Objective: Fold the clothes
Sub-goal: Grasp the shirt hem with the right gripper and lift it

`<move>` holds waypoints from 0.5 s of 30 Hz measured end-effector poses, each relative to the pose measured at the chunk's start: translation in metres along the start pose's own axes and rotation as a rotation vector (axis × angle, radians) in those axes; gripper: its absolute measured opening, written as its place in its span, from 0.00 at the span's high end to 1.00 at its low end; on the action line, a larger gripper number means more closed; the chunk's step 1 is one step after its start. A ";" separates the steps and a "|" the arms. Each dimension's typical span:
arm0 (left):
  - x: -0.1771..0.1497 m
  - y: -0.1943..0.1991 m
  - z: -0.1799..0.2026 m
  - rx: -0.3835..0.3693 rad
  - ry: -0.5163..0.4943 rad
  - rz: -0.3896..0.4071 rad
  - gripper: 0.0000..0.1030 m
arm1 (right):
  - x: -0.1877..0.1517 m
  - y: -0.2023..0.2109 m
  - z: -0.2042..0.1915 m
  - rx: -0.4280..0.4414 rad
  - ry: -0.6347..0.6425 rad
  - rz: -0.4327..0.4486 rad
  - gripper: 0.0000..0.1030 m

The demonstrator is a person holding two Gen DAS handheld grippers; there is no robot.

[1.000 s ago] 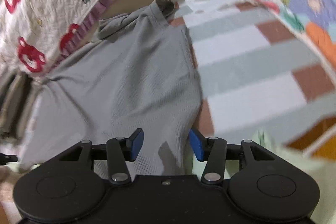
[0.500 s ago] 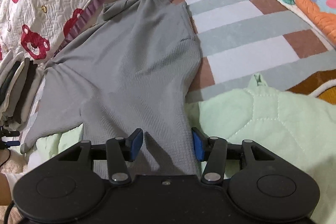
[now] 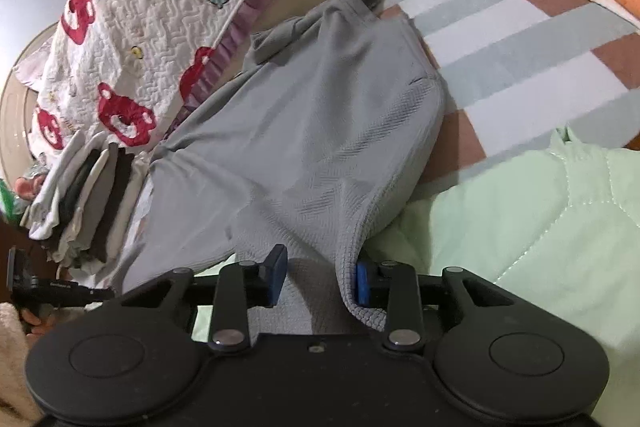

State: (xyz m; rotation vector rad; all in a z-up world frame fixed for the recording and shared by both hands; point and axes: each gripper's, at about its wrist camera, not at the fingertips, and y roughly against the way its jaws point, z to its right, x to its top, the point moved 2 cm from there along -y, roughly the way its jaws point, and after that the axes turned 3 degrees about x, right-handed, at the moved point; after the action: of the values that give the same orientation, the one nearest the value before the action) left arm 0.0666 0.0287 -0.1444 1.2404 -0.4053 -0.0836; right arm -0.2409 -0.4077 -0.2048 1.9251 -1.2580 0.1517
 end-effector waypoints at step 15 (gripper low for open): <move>-0.009 0.064 0.009 -0.029 -0.041 0.326 0.94 | 0.007 0.011 0.027 0.113 -0.176 0.183 0.94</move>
State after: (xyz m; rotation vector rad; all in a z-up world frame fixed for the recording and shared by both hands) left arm 0.0452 0.0441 -0.0847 1.1311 -0.6344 0.1632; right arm -0.2546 -0.4330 -0.2125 1.9511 -1.5737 0.1525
